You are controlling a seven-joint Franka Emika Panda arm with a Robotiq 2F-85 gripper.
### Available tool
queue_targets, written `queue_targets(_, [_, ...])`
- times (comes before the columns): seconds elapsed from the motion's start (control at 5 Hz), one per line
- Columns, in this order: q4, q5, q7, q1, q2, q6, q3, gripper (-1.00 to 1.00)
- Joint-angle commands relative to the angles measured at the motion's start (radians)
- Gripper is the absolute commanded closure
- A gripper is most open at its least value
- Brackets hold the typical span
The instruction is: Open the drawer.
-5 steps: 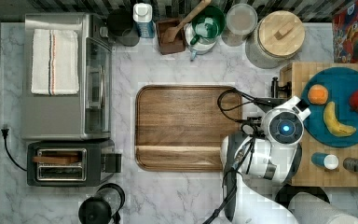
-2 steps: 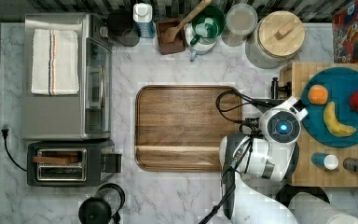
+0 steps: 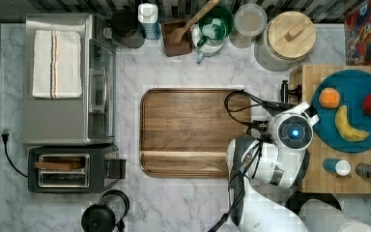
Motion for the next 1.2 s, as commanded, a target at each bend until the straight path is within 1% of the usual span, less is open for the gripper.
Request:
queue_targets(0.2, [-0.109,-0.022,0.201,0.156,-0.045,0.093,0.090,-1.00])
queue_targets(0.4, [-0.135,-0.003,0.224,0.169,-0.036,0.132,0.111,-1.00])
queue_targets(0.6, [-0.156,-0.020,0.298,0.227,-0.054,0.121,0.102,-1.00])
queue_targets(0.8, [-0.165,-0.010,0.299,0.220,-0.062,0.112,0.141,-1.00])
queue_targets(1.0, [-0.162,-0.050,0.357,0.247,-0.055,0.109,0.133,-1.00])
queue_targets(1.2, [-0.169,-0.065,0.375,0.213,-0.070,0.096,0.182,-1.00])
